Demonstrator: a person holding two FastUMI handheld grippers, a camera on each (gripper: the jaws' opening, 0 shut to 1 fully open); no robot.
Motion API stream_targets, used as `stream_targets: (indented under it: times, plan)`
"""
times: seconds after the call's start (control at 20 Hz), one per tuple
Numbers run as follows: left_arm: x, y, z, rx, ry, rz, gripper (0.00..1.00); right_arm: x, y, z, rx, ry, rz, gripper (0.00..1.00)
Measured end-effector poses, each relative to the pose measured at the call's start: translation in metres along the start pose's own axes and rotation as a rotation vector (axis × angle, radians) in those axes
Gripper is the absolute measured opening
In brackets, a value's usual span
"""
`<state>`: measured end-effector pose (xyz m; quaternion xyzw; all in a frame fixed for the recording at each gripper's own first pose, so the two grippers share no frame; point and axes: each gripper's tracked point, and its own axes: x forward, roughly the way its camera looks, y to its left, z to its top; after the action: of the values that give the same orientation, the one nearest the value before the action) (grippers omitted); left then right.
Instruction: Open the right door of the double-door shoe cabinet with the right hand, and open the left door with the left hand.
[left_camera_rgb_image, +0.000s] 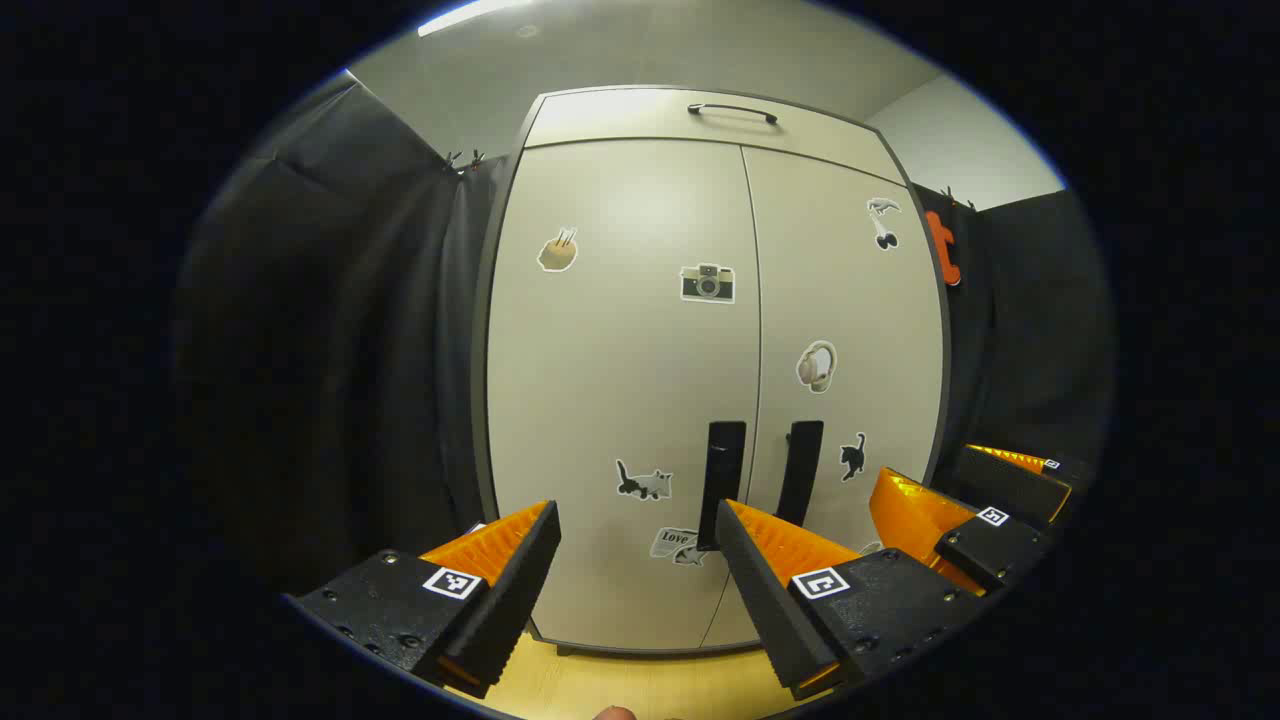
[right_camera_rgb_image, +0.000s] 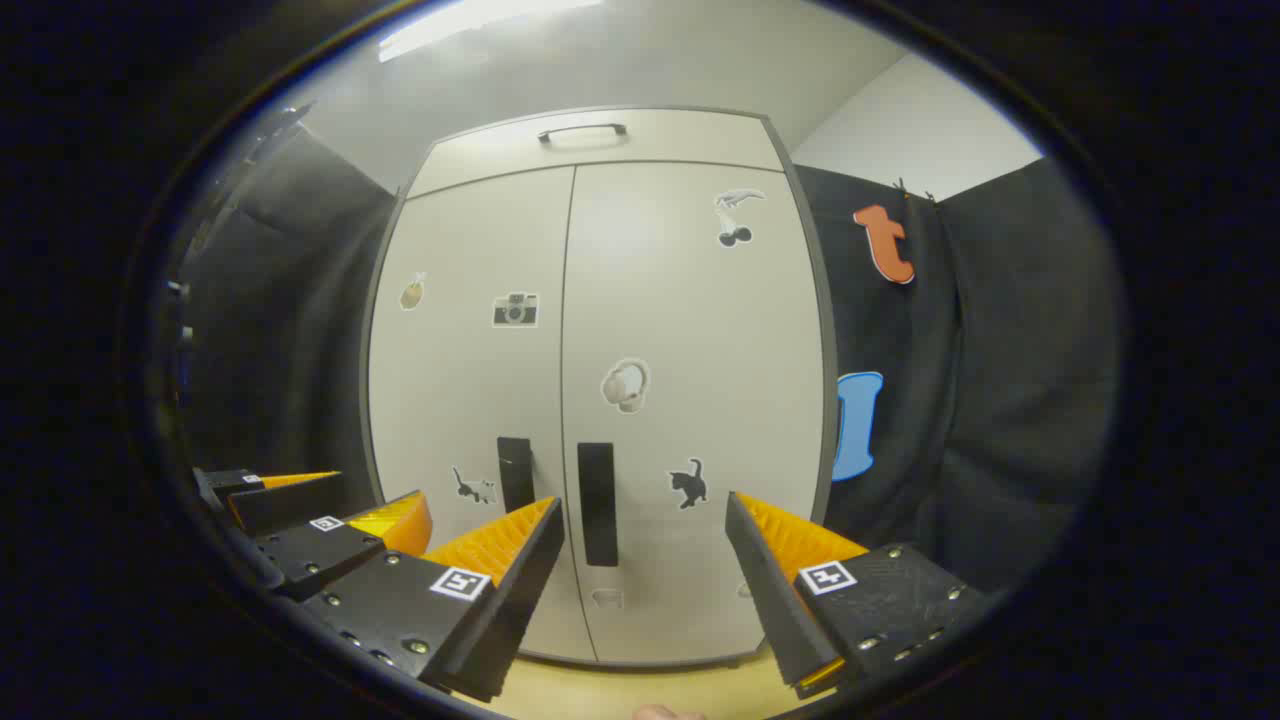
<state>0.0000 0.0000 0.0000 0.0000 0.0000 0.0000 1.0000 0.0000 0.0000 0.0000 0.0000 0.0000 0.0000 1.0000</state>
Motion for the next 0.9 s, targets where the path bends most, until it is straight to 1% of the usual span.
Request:
stream_targets:
  times: [0.2,0.25,0.35,0.4,0.65,0.9]
  plan:
    - [-0.003,0.014,0.001,0.001,-0.003,0.035,0.97,-0.001,0.013,-0.001,0.002,-0.007,0.024,0.96]
    - [-0.004,0.018,0.002,-0.002,-0.005,0.043,0.97,0.0,0.015,-0.001,0.005,-0.007,0.031,0.94]
    - [-0.005,0.022,0.003,-0.009,-0.007,0.054,0.97,0.001,0.018,-0.001,0.01,-0.003,0.038,0.94]
    - [-0.005,0.024,0.003,-0.013,-0.008,0.06,0.97,0.002,0.019,-0.003,0.011,0.0,0.039,0.96]
    - [-0.006,0.037,0.002,-0.03,-0.012,0.091,0.97,0.006,0.022,-0.006,0.006,0.007,0.042,0.96]
    - [-0.008,0.05,0.005,-0.055,-0.031,0.112,0.97,0.02,0.025,-0.013,-0.006,0.022,0.037,0.96]
